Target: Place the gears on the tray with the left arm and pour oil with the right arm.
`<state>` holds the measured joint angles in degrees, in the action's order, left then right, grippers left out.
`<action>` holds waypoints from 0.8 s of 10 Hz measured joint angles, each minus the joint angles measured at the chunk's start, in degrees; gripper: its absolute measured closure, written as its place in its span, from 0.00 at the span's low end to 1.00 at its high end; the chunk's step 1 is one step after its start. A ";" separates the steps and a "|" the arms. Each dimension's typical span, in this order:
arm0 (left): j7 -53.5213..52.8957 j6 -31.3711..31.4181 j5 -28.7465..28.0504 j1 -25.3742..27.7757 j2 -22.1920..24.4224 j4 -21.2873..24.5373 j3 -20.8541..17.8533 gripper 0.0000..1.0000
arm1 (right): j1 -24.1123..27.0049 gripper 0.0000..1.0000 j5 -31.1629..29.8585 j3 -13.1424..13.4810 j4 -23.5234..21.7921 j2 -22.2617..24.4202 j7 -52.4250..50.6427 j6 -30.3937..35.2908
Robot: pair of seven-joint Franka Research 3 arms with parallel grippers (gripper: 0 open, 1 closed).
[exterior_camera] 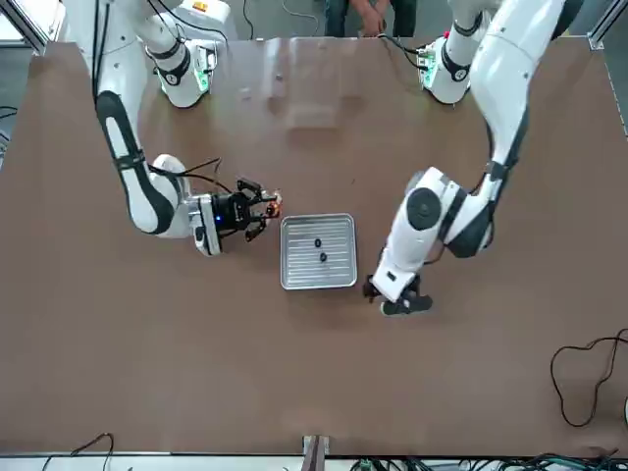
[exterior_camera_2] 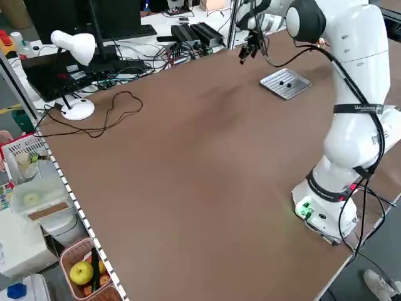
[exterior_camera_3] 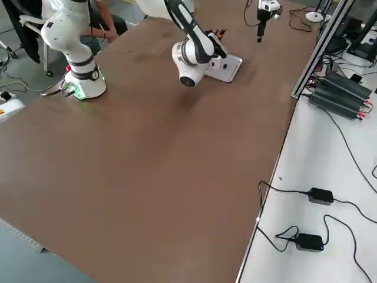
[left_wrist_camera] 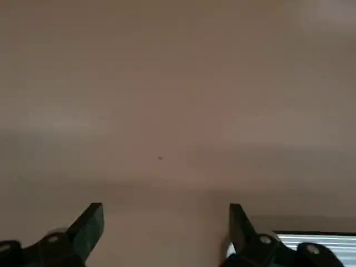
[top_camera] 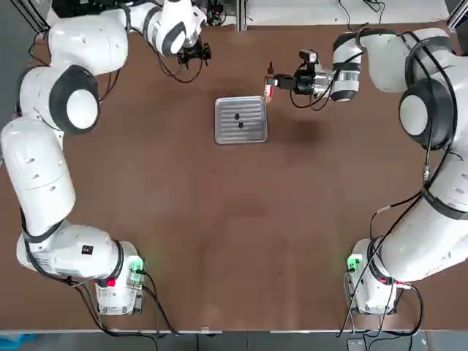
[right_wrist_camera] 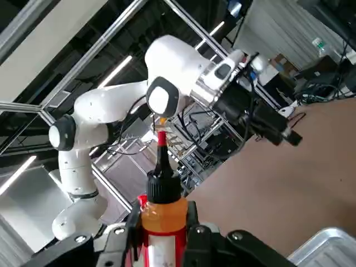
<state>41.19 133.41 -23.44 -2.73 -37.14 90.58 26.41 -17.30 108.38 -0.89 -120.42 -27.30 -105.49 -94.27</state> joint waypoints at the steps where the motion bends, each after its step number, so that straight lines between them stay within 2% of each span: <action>1: -3.88 -1.62 0.00 5.49 0.13 0.07 3.80 0.01 | -1.71 0.67 1.27 -0.01 0.98 -0.02 3.26 -2.85; 3: -9.04 -6.91 0.00 17.51 0.28 0.02 12.67 0.01 | -3.83 0.67 2.23 0.06 4.45 0.03 12.89 -7.28; 4: -9.86 -9.15 0.00 21.91 0.62 -0.03 15.65 0.01 | -4.67 0.67 2.40 0.06 5.51 0.03 18.14 -9.29; 6: -10.03 -12.38 -0.04 27.63 1.07 -0.06 19.81 0.01 | -5.52 0.67 2.60 0.10 5.84 -0.03 25.98 -10.81; 8: -12.24 -14.11 -0.07 30.51 1.55 -0.20 21.99 0.01 | -5.58 0.67 2.65 0.18 5.76 -1.45 30.14 -10.80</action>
<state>28.95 119.30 -23.51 27.79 -35.59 90.37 48.40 -22.89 111.03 -0.71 -114.66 -28.75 -75.35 -105.08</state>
